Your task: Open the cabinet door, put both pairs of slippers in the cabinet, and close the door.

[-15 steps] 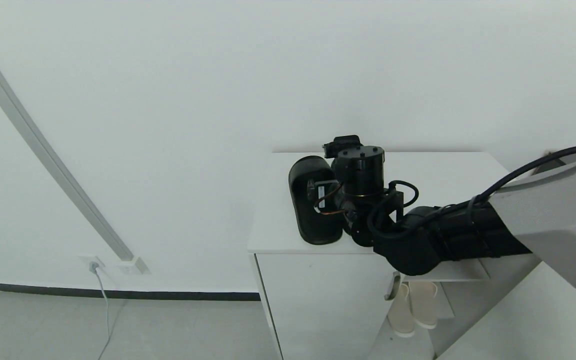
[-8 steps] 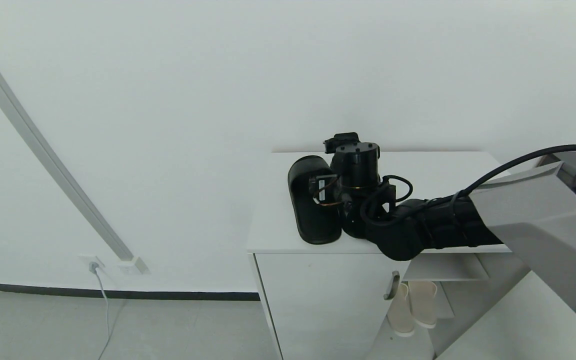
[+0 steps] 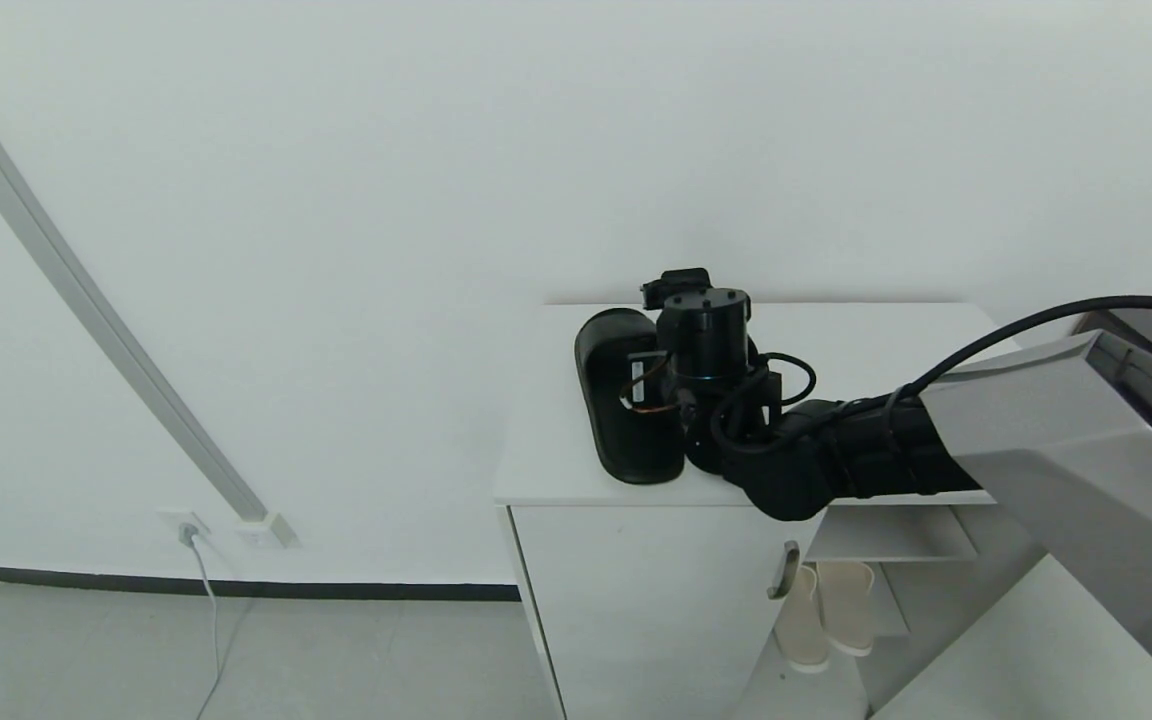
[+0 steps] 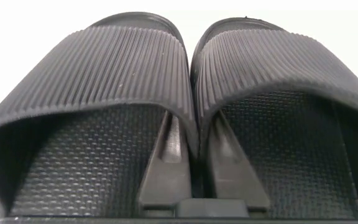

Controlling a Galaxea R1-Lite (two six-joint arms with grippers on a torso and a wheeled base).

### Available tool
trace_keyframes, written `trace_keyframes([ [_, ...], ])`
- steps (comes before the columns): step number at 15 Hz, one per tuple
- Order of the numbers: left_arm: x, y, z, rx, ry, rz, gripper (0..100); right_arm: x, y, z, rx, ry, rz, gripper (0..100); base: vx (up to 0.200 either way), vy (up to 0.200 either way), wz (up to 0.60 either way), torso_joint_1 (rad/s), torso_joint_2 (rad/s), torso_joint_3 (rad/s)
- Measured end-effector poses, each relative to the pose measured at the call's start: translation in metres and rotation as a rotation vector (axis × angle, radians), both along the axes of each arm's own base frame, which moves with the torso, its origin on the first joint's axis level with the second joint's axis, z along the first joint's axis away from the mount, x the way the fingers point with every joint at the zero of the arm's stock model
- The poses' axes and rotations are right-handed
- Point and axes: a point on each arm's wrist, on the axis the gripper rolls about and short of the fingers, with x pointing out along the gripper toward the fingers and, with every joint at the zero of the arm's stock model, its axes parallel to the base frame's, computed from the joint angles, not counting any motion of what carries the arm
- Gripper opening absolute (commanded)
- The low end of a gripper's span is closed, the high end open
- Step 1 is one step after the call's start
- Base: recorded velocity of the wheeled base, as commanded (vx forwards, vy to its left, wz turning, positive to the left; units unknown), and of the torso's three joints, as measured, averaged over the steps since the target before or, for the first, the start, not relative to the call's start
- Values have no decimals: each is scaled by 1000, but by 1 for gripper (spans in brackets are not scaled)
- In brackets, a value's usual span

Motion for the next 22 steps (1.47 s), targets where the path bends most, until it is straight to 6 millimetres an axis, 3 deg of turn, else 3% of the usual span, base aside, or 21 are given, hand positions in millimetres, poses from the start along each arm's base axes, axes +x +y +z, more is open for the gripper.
trace_keyframes([
  [4, 0, 0, 0, 0, 0, 0, 0, -2, -3, 3, 0, 0, -2, 0, 0, 0, 0, 0, 0, 0],
  [8, 0, 0, 0, 0, 0, 0, 0, -26, -18, 16, -11, 18, 53, 0, 0, 0, 0, 0, 0, 0],
  [11, 0, 0, 0, 0, 0, 0, 0, -60, -37, 22, -22, 48, 155, 0, 0, 0, 0, 0, 0, 0],
  [18, 0, 0, 0, 3, 0, -1, 0, -162, -97, 34, -16, 90, 443, 0, 0, 0, 0, 0, 0, 0],
  [22, 0, 0, 0, 0, 0, -1, 0, -189, -110, 40, -7, 75, 502, 0, 0, 0, 0, 0, 0, 0],
])
